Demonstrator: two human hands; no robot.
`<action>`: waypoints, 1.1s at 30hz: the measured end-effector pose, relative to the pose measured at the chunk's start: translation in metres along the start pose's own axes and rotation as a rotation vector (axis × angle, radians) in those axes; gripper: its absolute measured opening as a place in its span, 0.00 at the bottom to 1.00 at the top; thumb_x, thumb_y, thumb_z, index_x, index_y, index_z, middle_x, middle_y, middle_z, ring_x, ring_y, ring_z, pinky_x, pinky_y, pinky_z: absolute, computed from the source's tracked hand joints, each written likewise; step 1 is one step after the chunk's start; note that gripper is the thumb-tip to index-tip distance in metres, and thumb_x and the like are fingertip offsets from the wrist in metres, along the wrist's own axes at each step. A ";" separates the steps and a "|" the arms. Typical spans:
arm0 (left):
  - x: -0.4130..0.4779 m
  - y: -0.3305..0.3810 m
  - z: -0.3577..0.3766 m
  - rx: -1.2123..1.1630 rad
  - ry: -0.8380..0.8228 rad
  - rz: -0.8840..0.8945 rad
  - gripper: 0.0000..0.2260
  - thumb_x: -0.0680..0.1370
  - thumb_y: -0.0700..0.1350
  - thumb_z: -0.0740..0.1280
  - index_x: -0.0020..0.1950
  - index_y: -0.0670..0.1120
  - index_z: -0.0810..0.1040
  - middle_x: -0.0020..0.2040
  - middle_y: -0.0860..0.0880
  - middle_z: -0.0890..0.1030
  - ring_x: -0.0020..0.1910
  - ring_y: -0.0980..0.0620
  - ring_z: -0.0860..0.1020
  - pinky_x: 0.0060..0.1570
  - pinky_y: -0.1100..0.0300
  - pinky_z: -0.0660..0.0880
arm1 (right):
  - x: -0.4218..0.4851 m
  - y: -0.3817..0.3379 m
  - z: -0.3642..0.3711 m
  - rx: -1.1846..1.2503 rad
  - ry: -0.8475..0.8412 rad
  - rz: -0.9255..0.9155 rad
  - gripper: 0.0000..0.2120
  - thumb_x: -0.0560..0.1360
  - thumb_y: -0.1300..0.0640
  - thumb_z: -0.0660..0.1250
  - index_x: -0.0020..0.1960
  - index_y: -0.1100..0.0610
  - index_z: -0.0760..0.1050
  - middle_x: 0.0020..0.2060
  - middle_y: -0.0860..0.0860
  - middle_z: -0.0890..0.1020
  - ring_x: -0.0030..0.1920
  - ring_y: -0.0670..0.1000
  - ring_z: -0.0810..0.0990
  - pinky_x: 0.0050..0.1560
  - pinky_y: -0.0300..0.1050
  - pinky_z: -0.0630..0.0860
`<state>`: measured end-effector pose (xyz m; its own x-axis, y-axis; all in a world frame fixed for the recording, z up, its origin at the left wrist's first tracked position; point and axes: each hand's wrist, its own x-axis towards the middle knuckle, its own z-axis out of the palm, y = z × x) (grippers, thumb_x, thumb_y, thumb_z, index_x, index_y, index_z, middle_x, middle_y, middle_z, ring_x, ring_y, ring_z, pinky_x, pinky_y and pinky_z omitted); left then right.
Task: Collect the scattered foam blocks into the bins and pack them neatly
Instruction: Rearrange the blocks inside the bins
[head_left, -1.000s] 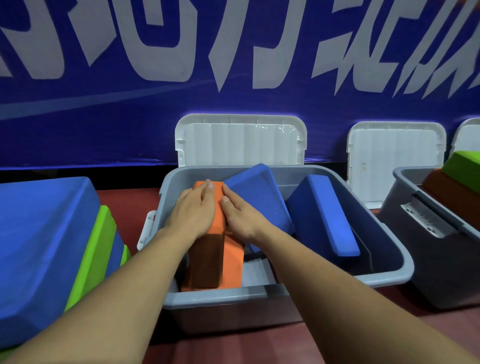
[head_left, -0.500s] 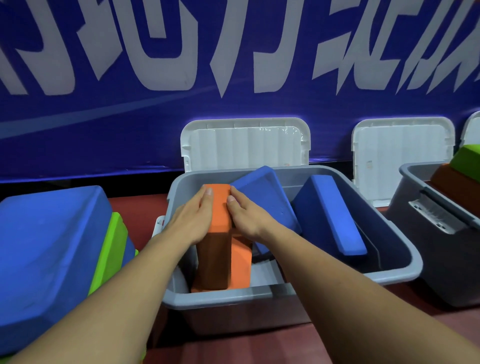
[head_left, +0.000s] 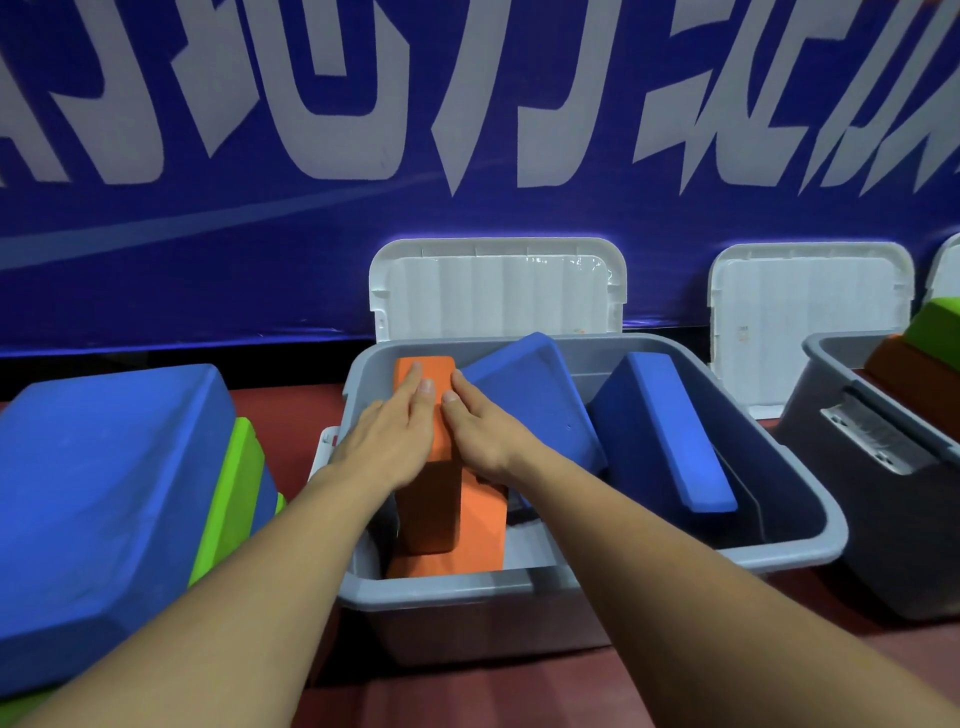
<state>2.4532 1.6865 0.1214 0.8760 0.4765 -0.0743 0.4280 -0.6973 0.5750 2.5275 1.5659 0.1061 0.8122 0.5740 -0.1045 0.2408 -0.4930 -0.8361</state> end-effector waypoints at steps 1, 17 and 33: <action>0.002 0.000 0.001 -0.003 0.008 -0.008 0.25 0.83 0.65 0.41 0.81 0.66 0.49 0.80 0.46 0.63 0.77 0.43 0.63 0.72 0.43 0.60 | -0.001 0.000 -0.001 -0.006 -0.002 -0.011 0.28 0.86 0.42 0.49 0.83 0.46 0.49 0.81 0.47 0.57 0.81 0.52 0.57 0.79 0.46 0.53; -0.087 0.029 0.017 0.428 0.188 -0.055 0.24 0.79 0.64 0.55 0.58 0.47 0.76 0.48 0.41 0.74 0.48 0.38 0.75 0.49 0.44 0.73 | -0.073 0.018 -0.064 -0.069 -0.174 0.253 0.28 0.85 0.39 0.50 0.83 0.42 0.49 0.75 0.54 0.71 0.74 0.57 0.69 0.67 0.47 0.64; -0.037 0.013 0.090 0.173 -0.471 -0.654 0.51 0.75 0.74 0.52 0.81 0.39 0.39 0.82 0.39 0.42 0.81 0.40 0.49 0.77 0.40 0.54 | -0.041 0.057 -0.023 -0.076 -0.384 0.599 0.33 0.83 0.34 0.47 0.82 0.42 0.37 0.78 0.62 0.60 0.75 0.62 0.66 0.75 0.56 0.61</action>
<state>2.4466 1.6116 0.0579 0.4231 0.5672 -0.7066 0.8784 -0.4481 0.1663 2.5201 1.4991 0.0747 0.5752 0.3735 -0.7278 -0.1396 -0.8318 -0.5372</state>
